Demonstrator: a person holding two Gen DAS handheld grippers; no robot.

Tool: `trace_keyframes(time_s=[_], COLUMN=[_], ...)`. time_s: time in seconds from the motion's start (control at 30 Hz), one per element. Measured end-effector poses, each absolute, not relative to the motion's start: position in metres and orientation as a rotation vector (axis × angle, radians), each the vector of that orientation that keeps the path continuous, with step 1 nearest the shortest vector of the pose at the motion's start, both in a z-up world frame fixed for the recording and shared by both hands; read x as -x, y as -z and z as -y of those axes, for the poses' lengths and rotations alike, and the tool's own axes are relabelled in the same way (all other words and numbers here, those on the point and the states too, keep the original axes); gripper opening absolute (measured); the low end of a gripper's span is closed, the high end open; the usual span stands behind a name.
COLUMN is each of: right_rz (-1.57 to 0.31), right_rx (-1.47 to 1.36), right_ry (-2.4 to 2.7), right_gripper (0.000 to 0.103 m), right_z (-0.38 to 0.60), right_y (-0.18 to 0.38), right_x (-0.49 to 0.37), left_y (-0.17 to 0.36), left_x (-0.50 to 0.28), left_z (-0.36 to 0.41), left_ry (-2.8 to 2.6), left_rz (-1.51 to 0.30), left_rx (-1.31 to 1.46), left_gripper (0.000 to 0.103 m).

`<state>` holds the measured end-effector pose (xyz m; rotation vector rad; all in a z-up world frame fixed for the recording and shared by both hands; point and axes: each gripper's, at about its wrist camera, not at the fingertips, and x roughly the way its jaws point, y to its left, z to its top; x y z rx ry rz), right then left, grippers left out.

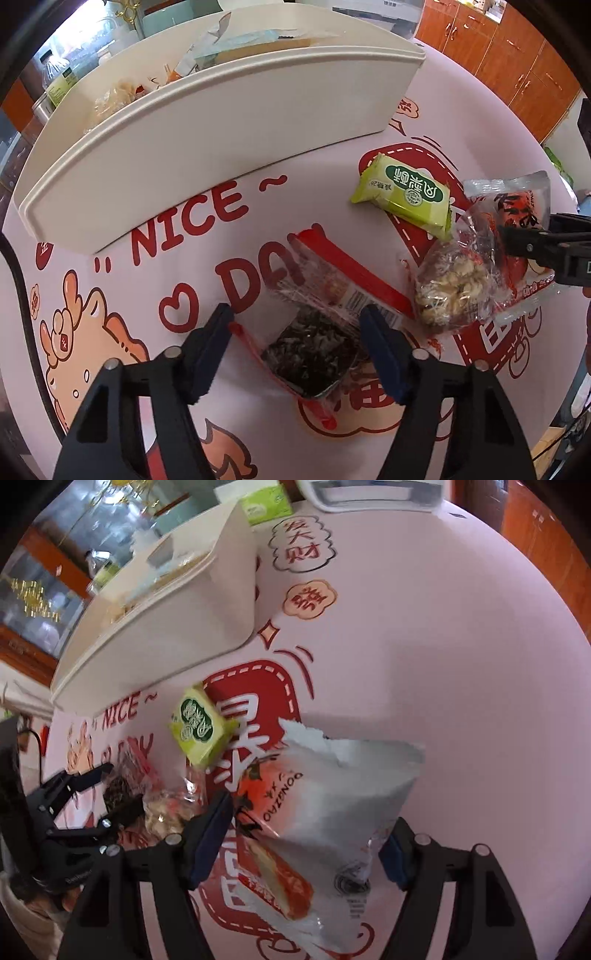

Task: Organize snacks
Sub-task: 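Grasp the red-trimmed dried-fruit pack with the left tool while the right tool grasps the white chip bag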

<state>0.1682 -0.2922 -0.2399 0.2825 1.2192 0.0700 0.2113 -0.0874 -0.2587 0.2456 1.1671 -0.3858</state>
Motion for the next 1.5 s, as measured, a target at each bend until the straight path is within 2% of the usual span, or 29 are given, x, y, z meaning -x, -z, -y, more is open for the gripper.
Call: trace_keyframes(time_s=[0.17,0.23,0.27,0.3,0.33,0.37,0.4,0.47,0.6,0.67,0.77,0.8,0.83,1.13,1.5], right_rz=[-1.202,-1.194,-1.195,-1.196,-1.196,-1.198,-1.198,-1.201,-1.205,-1.203,-1.201,-1.2,-1.199,-1.135,-0.995], right_rx=[-0.266,-0.25,-0.246,-0.243,-0.238,-0.232,-0.233,-0.241,-0.254,-0.25,-0.25,-0.25,-0.248,-0.185,-0.151], right_ry=[-0.089,-0.093,-0.103,-0.107,-0.11,-0.11,-0.11,-0.107,-0.102,-0.098,-0.092,-0.093,-0.093,-0.119,-0.165], right_gripper=[0.058,0.052,0.052,0.052,0.052,0.052,0.052,0.052,0.052,0.052,0.052,0.052,0.052,0.05,0.049], right_z=[0.289,0.288,0.286,0.286,0.287,0.286,0.285,0.285,0.285,0.285,0.284,0.284,0.284,0.268,0.254], right_y=[0.235,0.233,0.232,0.233,0.234,0.235,0.236,0.237,0.238,0.238,0.237,0.237,0.237,0.22,0.149], right_x=[-0.165,-0.162,-0.16,-0.159,-0.159,-0.157,-0.156,-0.155,-0.153,-0.152,-0.149,-0.149,-0.149,-0.142,-0.142], left_y=[0.257,0.255,0.255,0.255,0.255,0.257,0.259,0.26,0.261,0.262,0.257,0.254,0.251,0.239,0.135], left_x=[-0.199,-0.194,-0.192,-0.19,-0.19,-0.19,-0.191,-0.191,-0.184,-0.178,-0.164,-0.159,-0.156,-0.155,-0.159], left_z=[0.082,0.078,0.078,0.076,0.075,0.072,0.071,0.068,0.068,0.072,0.077,0.078,0.077,0.058,0.052], left_ry=[0.373,0.376,0.378,0.383,0.388,0.402,0.412,0.432,0.471,0.492,0.514,0.53,0.527,0.448,0.383], left_rz=[-1.166,-1.169,-1.176,-1.188,-1.198,-1.224,-1.244,-1.259,-1.253,-1.239,-1.187,-1.181,-1.172,-1.154,-0.955], left_rx=[-0.225,-0.224,-0.227,-0.223,-0.215,-0.199,-0.183,-0.176,-0.251,-0.285,-0.375,-0.373,-0.374,-0.26,-0.207], left_gripper=[0.059,0.059,0.061,0.063,0.072,0.087,0.095,0.098,0.098,0.092,0.068,0.054,0.051,0.045,0.045])
